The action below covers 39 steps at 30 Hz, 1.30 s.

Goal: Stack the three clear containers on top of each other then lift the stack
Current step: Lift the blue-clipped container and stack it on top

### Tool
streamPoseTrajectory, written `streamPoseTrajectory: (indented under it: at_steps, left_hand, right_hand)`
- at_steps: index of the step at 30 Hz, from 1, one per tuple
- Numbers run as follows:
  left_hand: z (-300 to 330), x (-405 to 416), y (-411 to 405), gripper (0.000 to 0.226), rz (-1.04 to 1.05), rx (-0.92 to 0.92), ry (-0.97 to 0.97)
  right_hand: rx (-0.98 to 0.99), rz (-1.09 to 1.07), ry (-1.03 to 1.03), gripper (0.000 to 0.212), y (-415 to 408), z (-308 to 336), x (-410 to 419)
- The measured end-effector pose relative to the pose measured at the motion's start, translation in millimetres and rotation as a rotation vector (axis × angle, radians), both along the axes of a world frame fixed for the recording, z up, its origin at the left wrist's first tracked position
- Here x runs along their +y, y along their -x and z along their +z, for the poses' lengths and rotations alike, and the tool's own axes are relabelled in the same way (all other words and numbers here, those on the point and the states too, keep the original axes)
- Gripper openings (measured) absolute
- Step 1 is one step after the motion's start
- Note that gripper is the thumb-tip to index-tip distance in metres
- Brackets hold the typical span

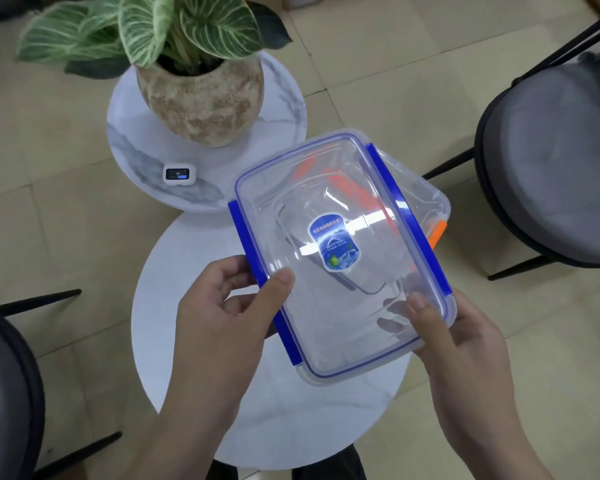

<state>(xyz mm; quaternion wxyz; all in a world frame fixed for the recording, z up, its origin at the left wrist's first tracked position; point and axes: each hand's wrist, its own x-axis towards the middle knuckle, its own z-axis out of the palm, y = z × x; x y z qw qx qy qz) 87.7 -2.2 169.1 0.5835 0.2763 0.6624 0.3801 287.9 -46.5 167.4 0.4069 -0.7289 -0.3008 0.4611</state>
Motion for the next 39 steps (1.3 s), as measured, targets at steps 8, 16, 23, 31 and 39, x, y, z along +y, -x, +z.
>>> streamPoseTrajectory:
  at_steps: [8, 16, 23, 31, 39]
  left_hand:
    - [1, 30, -19, 0.072, -0.022, -0.163, 0.028]
    - [1, 53, -50, 0.054, 0.053, -0.222, -0.020]
    - [-16, 74, -67, 0.050, 0.037, -0.157, -0.088]
    - [-29, 82, -76, 0.052, 0.000, 0.006, -0.181]
    - [-52, 79, -79, 0.056, -0.043, 0.097, -0.147]
  right_hand:
    - [0.001, -0.041, -0.030, 0.029, -31, 9, 24]
    - [0.120, -0.059, -0.126, 0.036, -47, 6, 52]
    - [0.086, 0.010, -0.164, 0.030, -53, -6, 78]
    - [0.048, 0.009, -0.139, 0.032, -63, -22, 92]
    - [-0.002, 0.086, -0.083, 0.032, -75, -44, 97]
